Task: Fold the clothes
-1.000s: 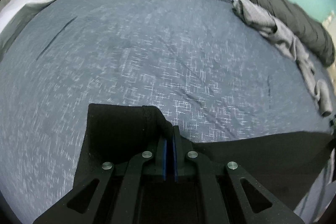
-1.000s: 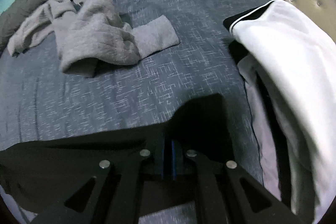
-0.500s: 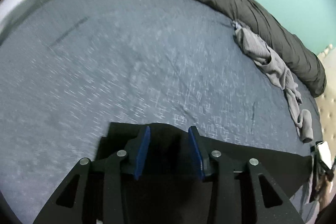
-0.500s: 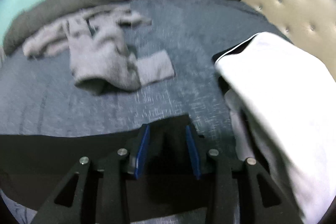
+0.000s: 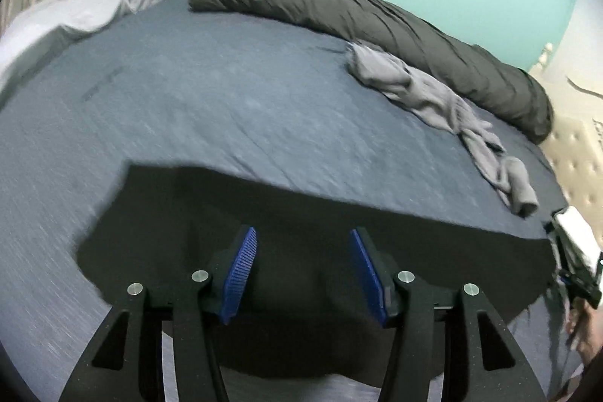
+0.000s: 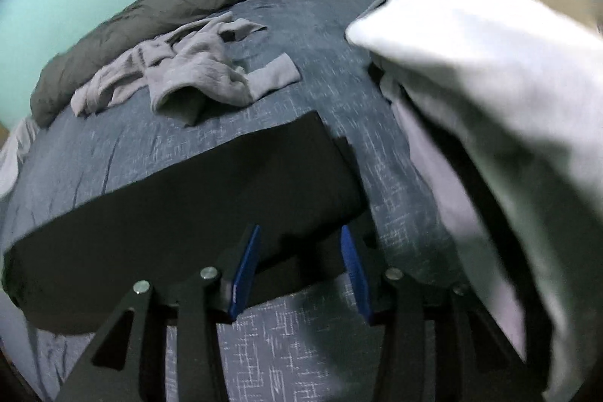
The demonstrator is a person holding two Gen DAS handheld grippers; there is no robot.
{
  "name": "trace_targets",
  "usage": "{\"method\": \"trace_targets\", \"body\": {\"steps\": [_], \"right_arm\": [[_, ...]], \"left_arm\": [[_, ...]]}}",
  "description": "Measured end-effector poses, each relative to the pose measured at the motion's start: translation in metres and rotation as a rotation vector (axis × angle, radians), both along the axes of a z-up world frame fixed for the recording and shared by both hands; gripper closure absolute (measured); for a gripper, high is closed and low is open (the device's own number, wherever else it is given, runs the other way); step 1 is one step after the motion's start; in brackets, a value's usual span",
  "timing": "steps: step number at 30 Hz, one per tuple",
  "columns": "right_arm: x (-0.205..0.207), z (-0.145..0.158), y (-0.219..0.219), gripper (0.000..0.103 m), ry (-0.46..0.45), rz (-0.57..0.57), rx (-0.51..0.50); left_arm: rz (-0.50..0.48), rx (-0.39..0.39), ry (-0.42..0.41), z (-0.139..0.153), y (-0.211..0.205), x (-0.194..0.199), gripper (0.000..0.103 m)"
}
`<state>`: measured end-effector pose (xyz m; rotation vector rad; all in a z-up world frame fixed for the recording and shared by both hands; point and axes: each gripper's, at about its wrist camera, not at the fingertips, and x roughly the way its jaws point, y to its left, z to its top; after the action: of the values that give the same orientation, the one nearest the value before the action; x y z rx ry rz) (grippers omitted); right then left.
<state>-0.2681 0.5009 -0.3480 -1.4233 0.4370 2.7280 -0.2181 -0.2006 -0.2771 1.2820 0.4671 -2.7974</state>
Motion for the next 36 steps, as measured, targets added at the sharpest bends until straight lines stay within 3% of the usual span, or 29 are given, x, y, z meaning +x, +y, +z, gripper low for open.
{"method": "trace_targets", "body": {"steps": [7, 14, 15, 16, 17, 20, 23, 27, 31, 34, 36], "right_arm": [[-0.018, -0.017, 0.005, 0.057, -0.021, -0.051, -0.084], [-0.030, -0.036, 0.013, 0.057, -0.042, -0.118, -0.104], [-0.031, -0.037, 0.013, 0.058, -0.036, -0.126, -0.091], [-0.030, -0.036, 0.012, 0.068, -0.025, -0.134, -0.070], [-0.029, -0.034, 0.011, 0.084, -0.016, -0.145, -0.044], [-0.023, -0.020, 0.005, 0.098, 0.029, -0.152, 0.027], [-0.014, 0.004, -0.001, 0.099, 0.083, -0.131, 0.129], [-0.006, 0.007, 0.003, 0.099, 0.063, -0.140, 0.241], [-0.009, -0.024, 0.005, 0.099, -0.030, -0.138, 0.315], [-0.010, -0.039, 0.002, 0.098, -0.038, -0.141, 0.332], [-0.008, -0.038, -0.004, 0.088, -0.036, -0.138, 0.388]], "left_arm": [[0.011, 0.092, -0.007, -0.047, 0.046, 0.022, 0.047], [-0.043, -0.019, 0.028, -0.061, 0.074, 0.028, 0.047], [-0.050, -0.025, 0.033, -0.061, 0.075, 0.029, 0.047], [-0.053, -0.028, 0.030, -0.062, 0.075, 0.028, 0.047], [-0.056, -0.030, 0.028, -0.064, 0.075, 0.027, 0.047], [-0.055, -0.022, 0.025, -0.066, 0.072, 0.027, 0.047], [-0.052, -0.010, 0.027, -0.067, 0.071, 0.029, 0.047], [-0.046, -0.004, 0.029, -0.066, 0.069, 0.030, 0.047], [-0.043, 0.012, 0.026, -0.067, 0.065, 0.031, 0.047], [-0.041, 0.018, 0.024, -0.067, 0.063, 0.031, 0.047], [-0.036, 0.030, 0.028, -0.066, 0.058, 0.032, 0.047]]}}
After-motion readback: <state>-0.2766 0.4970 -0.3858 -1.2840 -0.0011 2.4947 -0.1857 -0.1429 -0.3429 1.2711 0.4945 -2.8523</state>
